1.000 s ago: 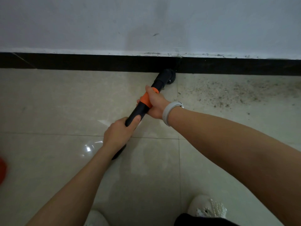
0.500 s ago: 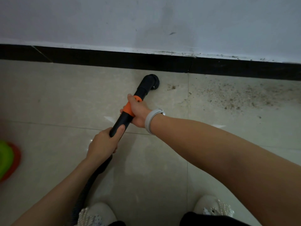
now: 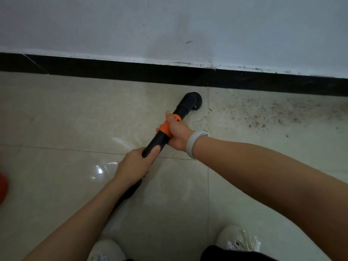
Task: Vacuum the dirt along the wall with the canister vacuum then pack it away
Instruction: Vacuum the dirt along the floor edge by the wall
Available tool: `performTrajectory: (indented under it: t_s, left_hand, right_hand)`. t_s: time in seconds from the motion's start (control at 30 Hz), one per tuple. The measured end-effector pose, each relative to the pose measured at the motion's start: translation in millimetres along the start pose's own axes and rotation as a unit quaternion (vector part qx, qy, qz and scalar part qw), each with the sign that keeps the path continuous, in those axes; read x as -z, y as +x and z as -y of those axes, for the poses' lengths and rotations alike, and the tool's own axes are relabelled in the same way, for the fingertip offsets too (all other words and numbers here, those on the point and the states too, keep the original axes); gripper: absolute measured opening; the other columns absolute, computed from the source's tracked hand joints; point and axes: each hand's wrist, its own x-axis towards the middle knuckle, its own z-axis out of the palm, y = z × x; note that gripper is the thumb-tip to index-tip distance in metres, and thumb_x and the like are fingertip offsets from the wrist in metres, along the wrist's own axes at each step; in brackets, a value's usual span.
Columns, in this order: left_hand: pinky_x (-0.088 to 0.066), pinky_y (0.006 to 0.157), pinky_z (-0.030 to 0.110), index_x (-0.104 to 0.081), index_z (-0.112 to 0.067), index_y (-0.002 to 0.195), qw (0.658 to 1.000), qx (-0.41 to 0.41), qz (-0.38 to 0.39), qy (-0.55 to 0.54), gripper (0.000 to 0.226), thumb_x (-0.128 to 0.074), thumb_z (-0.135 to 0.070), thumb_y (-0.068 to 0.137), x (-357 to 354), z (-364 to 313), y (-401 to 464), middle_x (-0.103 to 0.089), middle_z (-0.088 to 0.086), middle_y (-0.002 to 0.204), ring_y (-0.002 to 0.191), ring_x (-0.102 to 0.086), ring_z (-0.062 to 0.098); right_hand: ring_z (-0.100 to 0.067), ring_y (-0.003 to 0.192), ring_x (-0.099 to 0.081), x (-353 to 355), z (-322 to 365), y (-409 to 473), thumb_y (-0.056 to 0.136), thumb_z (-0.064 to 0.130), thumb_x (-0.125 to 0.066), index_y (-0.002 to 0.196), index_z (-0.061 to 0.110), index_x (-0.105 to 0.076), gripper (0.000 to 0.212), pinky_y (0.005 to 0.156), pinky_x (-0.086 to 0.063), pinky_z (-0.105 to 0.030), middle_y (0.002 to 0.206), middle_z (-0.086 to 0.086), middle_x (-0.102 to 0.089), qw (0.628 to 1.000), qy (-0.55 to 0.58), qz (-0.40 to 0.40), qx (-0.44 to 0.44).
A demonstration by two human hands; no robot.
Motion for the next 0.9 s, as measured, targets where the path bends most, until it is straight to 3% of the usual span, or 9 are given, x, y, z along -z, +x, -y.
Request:
performTrajectory:
  t_s: [0.17, 0.3, 0.5, 0.73, 0.9]
  left_hand:
    - [-0.043, 0.054, 0.026, -0.058, -0.023, 0.071, 1.0, 0.012, -0.005, 0.025, 0.053, -0.038, -0.071, 0.083, -3.2, -16.6, 8.4, -0.062, -0.002, 0.05, 0.048, -0.061, 0.013]
    - [-0.043, 0.057, 0.028, -0.058, -0.023, 0.07, 0.996, 0.041, -0.061, 0.054, 0.057, -0.035, -0.074, 0.08, 8.9, -10.8, 6.4, -0.065, 0.0, 0.06, 0.059, -0.064, 0.019]
    - [-0.048, 0.059, 0.029, -0.059, -0.023, 0.069, 0.99, 0.069, -0.12, 0.039, 0.057, -0.037, -0.075, 0.079, 31.6, 3.6, 5.1, -0.064, -0.001, 0.053, 0.053, -0.064, 0.018]
    - [-0.045, 0.054, 0.028, -0.057, -0.022, 0.068, 0.996, 0.044, -0.082, 0.011, 0.055, -0.039, -0.072, 0.083, 7.5, -5.1, 11.6, -0.062, 0.0, 0.051, 0.048, -0.062, 0.014]
    - [-0.051, 0.065, 0.034, -0.058, -0.022, 0.071, 0.999, 0.016, -0.037, 0.023, 0.057, -0.037, -0.074, 0.078, -13.9, -30.8, 22.6, -0.064, 0.003, 0.061, 0.06, -0.064, 0.023]
  right_hand:
    - [-0.022, 0.061, -0.059, 2.5, 14.5, 4.7, 0.094, 0.032, -0.056, 0.112, 0.01, -0.038, 0.034, 0.054, -0.05, -0.037, 0.079, -0.009, -0.053, 1.0, -0.009, -0.012, 0.01]
    - [-0.022, 0.061, -0.059, -19.2, 13.3, 4.6, 0.094, 0.032, -0.055, 0.112, 0.01, -0.039, 0.033, 0.063, -0.051, -0.039, 0.075, -0.008, -0.053, 1.0, -0.017, 0.023, 0.003]
    - [-0.022, 0.062, -0.057, -60.3, 12.7, 5.2, 0.094, 0.032, -0.055, 0.115, 0.011, -0.039, 0.033, 0.072, -0.049, -0.042, 0.078, -0.009, -0.052, 0.996, -0.052, 0.075, -0.016]
    - [-0.021, 0.059, -0.057, -34.3, 15.8, 15.5, 0.094, 0.035, -0.054, 0.132, 0.008, -0.038, 0.049, 0.053, -0.049, -0.033, 0.08, -0.008, -0.052, 0.998, -0.048, 0.035, -0.006]
    - [-0.021, 0.06, -0.059, 7.1, 31.5, 16.2, 0.094, 0.036, -0.055, 0.126, 0.009, -0.04, 0.045, 0.055, -0.05, -0.036, 0.079, -0.009, -0.053, 1.0, -0.012, -0.009, 0.012]
